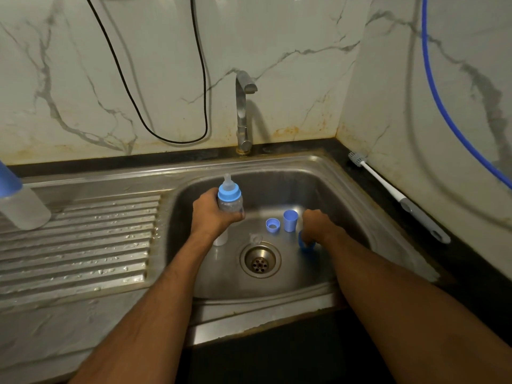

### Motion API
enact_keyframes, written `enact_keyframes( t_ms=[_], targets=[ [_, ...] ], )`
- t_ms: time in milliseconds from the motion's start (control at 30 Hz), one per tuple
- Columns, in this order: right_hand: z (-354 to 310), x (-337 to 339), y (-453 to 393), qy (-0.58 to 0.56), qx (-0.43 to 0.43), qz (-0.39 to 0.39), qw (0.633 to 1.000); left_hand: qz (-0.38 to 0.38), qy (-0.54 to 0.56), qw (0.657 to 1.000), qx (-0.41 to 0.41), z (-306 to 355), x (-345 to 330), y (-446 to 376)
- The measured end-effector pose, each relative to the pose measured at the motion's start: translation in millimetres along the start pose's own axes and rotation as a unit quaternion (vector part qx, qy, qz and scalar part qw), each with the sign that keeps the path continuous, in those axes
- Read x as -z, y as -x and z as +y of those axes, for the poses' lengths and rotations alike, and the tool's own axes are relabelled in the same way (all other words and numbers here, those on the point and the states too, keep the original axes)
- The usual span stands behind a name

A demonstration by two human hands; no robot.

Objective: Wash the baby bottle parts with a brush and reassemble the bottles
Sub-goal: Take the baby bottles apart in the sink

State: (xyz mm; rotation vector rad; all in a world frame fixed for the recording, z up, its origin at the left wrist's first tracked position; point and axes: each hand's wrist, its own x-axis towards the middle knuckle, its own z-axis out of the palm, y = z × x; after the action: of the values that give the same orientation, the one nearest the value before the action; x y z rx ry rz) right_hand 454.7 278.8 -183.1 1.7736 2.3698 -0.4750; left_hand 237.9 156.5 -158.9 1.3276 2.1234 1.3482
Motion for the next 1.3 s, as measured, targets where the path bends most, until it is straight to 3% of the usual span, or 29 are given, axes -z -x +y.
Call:
enact_keyframes(
  t_ms=[500,667,733,800,867,900,1033,1133,1300],
  targets=[
    [3.4,-0.7,-3.6,0.017,0.007,-0.016,1.000,-0.008,-0.020,1.000,0.011,-3.3,-2.5,-0.6],
    [2.0,12.3,-8.1,-0.033,0.027,0.048,0.998,-0.010,-0.027,1.000,-0.001,-1.2,-1.7,1.2],
    [-3.9,23.2,-12.8,-0.167,0.047,0.126,0.977,-0.012,-0.032,0.999,-0.017,0.6,-0.6,3.2],
    [-18.8,35.8,-7.7,-0.349,0.093,0.182,0.915,-0.014,-0.042,0.998,-0.037,1.5,-1.2,4.9],
    [-39.5,48.0,9.4,-0.443,0.143,0.184,0.866,-0.022,-0.063,0.996,-0.056,2.7,-2.9,6.5],
    [-49.2,51.9,18.4,-0.453,0.166,0.172,0.859,-0.027,-0.076,0.995,-0.065,3.0,-3.6,6.9],
    [-74.7,47.7,41.0,-0.389,0.201,0.112,0.892,-0.043,-0.120,0.985,-0.116,4.0,-4.6,9.4],
    [-82.6,38.4,43.6,-0.351,0.186,0.115,0.910,-0.036,-0.156,0.975,-0.151,7.9,-3.7,10.7],
    [-85.3,37.7,42.6,-0.323,0.170,0.103,0.925,-0.049,-0.172,0.974,-0.142,12.9,-2.4,12.5]
  ],
)
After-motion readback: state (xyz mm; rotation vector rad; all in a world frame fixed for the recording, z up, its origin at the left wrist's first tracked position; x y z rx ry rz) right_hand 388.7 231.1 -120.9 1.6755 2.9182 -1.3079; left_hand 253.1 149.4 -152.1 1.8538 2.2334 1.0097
